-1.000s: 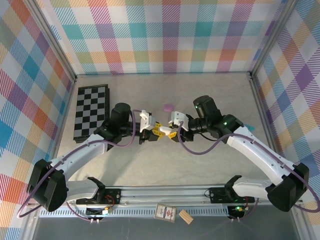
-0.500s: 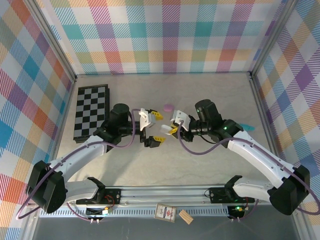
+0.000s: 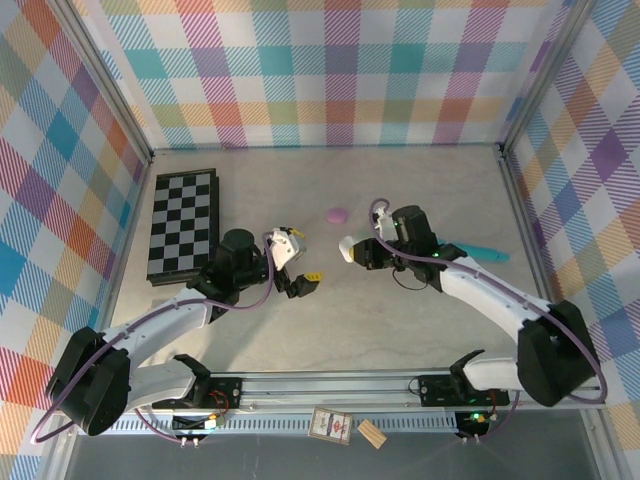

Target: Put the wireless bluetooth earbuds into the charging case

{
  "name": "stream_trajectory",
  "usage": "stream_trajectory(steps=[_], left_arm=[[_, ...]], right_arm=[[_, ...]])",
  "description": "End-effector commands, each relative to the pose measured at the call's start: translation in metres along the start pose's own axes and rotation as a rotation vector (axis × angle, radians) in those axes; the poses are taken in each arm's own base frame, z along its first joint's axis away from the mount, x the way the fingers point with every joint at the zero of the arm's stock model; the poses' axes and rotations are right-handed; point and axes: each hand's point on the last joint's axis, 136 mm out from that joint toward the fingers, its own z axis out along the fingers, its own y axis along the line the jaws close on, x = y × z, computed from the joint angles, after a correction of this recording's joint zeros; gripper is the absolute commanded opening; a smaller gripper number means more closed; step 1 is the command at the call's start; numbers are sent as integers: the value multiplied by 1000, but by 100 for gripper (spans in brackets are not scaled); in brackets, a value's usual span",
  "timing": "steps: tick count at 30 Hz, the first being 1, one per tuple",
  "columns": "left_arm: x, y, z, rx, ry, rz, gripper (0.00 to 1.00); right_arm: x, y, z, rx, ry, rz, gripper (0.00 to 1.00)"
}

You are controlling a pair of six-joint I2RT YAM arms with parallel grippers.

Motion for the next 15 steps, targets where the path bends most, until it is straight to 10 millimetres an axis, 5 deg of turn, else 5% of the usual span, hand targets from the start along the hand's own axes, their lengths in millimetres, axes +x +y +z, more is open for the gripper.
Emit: stream_trajectory(steps=[1,12,15], left_arm=[[9,-5,1,17,35,25,100],[32,-23,12,116,146,7,100],[35,-23,13,120,160,5,100]], right_arm=[[8,-13,16,15,18,213,15],[33,-53,63,123,137,295,18],[31,-56,67,135,140,277,28]])
